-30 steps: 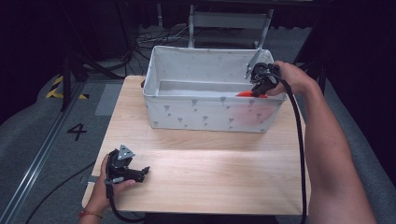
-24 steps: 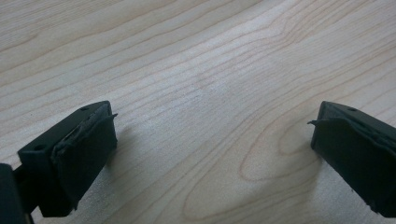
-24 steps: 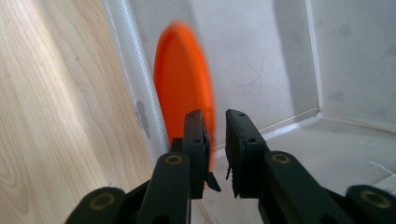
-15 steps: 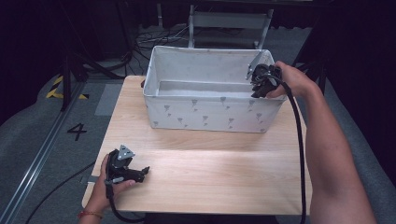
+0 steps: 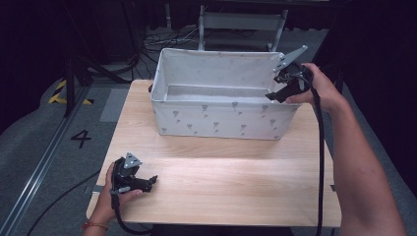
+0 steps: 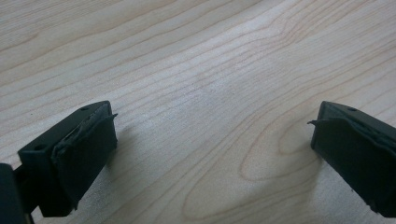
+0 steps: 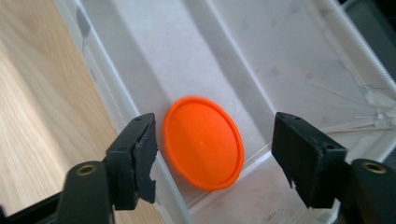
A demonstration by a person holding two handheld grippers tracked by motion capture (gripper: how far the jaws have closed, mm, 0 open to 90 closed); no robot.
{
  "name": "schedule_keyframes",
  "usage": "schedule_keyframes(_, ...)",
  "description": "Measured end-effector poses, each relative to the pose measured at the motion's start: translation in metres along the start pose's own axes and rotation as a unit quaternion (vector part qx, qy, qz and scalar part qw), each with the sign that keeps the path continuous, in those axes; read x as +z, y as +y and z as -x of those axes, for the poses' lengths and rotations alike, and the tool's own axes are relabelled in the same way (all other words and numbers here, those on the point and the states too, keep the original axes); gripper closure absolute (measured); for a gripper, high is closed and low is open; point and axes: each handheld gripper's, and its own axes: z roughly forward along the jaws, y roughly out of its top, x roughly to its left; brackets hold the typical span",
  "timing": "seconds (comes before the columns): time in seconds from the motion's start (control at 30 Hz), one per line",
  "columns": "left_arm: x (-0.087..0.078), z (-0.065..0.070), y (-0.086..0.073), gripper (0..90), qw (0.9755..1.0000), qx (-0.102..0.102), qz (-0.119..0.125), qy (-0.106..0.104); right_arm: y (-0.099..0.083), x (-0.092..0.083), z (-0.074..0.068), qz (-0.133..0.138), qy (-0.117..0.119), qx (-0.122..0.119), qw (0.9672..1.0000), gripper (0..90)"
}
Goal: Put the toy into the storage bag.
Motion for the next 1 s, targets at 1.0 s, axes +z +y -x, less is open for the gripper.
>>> schedule_keyframes(1.0, 0.000, -0.001, 0.000, 0.4, 1.0000, 0.002, -0.001, 0.000, -0.069, -0.050, -0.062, 0.104, -0.096, 0.066, 0.9878, 16.5)
